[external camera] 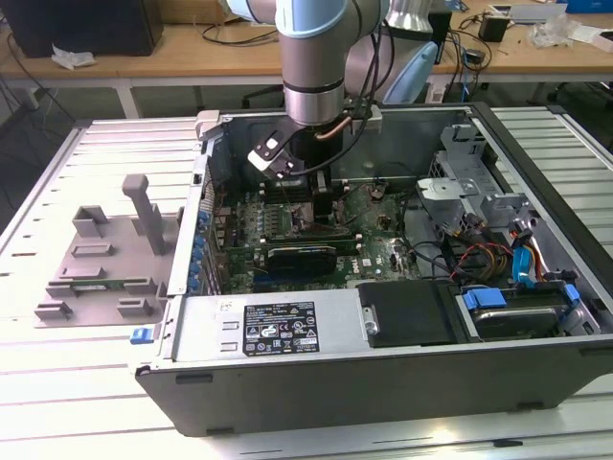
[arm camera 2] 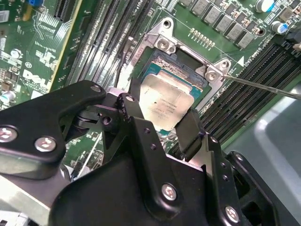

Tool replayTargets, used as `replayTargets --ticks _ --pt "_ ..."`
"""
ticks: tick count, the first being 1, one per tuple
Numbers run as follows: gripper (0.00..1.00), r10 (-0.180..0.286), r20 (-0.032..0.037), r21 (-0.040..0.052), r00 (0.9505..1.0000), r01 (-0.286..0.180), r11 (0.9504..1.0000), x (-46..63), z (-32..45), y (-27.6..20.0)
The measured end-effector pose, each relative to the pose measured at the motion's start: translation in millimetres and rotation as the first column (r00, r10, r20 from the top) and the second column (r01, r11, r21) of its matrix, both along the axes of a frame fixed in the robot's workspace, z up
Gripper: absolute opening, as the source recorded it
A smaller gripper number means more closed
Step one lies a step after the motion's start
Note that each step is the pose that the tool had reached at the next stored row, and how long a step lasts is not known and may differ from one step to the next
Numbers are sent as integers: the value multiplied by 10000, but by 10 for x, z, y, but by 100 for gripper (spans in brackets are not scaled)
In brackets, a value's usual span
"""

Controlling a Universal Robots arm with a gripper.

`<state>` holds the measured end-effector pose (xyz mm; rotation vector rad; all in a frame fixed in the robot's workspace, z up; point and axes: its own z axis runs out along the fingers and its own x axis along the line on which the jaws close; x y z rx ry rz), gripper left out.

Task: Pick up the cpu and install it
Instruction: 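Place the cpu into insertion slot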

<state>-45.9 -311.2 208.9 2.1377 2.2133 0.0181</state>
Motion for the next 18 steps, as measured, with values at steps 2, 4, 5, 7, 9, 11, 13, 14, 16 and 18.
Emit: replayTargets --ticks 2,4,5,7,9,11,13,14,16,18 --pt "54 -139 -2 -2 9999 139 9999 -7 -17 0" --pt "54 -229 -3 -3 9997 229 9997 -15 -25 4" --pt "54 -236 -1 -2 9997 236 9997 -19 -30 10" --pt "54 -236 2 -3 9997 236 9997 -27 -51 16" --pt "54 -235 13 -2 9997 235 9997 -31 -90 16" --pt "54 -239 14 -1 9997 239 9997 -31 -105 16" --pt "54 -240 13 -4 9997 240 9997 -31 -108 16" --pt "54 -241 15 -2 9997 241 9997 -31 -114 16" --pt "54 -240 13 -5 9997 240 9997 -32 -116 16" --pt "54 -240 15 -3 9997 240 9997 -32 -119 16"
